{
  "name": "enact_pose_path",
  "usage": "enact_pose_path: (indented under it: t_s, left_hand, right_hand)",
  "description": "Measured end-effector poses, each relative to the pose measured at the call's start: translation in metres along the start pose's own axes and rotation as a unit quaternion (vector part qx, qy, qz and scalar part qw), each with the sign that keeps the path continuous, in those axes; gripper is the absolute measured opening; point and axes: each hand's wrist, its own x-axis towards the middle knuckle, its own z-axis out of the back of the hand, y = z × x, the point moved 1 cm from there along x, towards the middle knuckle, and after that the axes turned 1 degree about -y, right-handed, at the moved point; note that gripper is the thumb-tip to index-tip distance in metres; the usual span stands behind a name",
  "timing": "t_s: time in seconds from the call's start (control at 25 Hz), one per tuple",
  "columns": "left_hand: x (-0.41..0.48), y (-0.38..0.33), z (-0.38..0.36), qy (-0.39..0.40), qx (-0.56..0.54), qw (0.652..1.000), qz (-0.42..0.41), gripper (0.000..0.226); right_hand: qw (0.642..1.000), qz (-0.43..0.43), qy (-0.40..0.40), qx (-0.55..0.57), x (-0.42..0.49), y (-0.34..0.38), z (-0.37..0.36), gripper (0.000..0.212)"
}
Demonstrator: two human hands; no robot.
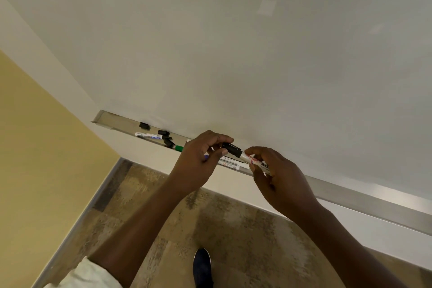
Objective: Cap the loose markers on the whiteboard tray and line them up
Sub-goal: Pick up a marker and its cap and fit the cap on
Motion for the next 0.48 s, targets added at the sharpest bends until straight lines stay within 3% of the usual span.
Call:
enact_pose_path:
  t_s: [0.08, 0.12, 0.2, 0.28, 0.36, 0.48]
  left_hand:
    - [-0.004, -0.012, -0.006, -0.015, -0.119, 0.989, 0.083, 0.022]
    - [-0.007, -0.019, -0.013, -0.032, -0.222, 0.965, 0.135, 0.023]
    - [-0.013, -0.032, -0.028, -0.071, -0.405, 0.887, 0.212, 0.028]
    - [-0.016, -0.043, -0.044, -0.076, -0.512, 0.811, 0.273, 0.04]
    - [-0.021, -0.053, -0.06, -0.015, -0.589, 0.743, 0.317, 0.061]
    - [-0.025, -0.073, -0.077, 0.124, -0.693, 0.639, 0.31, 0.106]
  right_hand:
    - [1.0, -0.016, -0.005, 0.008, -0.004, 0.001, 0.004, 0.024]
    - [1.0, -0.019, -0.007, 0.012, -0.006, 0.003, 0.005, 0.025]
    - [1.0, -0.02, -0.01, 0.016, -0.012, 0.006, 0.007, 0.032]
    - [0.999, -0.029, -0.008, 0.026, -0.017, 0.011, 0.007, 0.03]
    - [0.999, -0.027, -0.002, 0.031, -0.021, 0.014, 0.007, 0.024]
    - [0.999, -0.04, 0.016, 0.018, -0.023, 0.017, 0.006, 0.02]
